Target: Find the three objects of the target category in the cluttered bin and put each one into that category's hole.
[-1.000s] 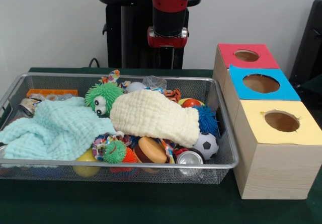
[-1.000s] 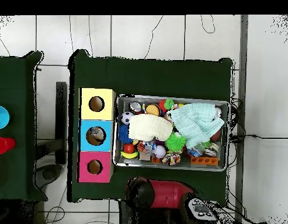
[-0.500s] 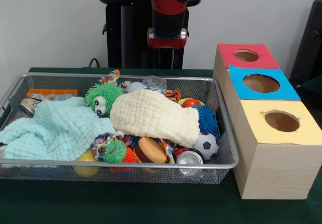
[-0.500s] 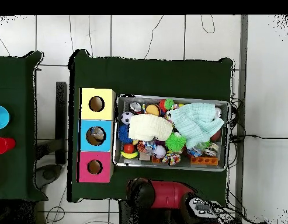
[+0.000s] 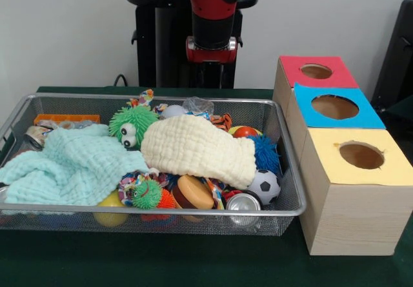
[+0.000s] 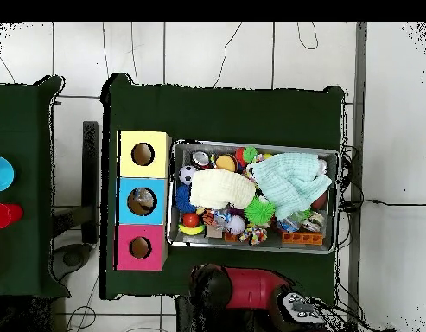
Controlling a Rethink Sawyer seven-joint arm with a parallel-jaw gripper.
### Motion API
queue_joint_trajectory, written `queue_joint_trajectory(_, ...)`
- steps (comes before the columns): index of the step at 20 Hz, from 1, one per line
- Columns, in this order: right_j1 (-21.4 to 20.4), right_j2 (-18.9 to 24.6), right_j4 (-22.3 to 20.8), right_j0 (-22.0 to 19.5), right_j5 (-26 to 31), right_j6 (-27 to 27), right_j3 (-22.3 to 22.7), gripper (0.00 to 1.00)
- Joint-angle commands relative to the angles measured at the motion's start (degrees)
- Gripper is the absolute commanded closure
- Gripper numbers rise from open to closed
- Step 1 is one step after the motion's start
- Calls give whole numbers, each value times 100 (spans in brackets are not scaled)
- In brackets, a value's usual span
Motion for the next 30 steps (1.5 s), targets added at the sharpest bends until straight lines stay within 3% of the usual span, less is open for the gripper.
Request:
queue_joint_trajectory(1, 283, 502, -210, -169, -492, 385, -750, 0)
queue_joint_trajectory(30, 760, 549, -404, -316, -873, 449, -1044, 0)
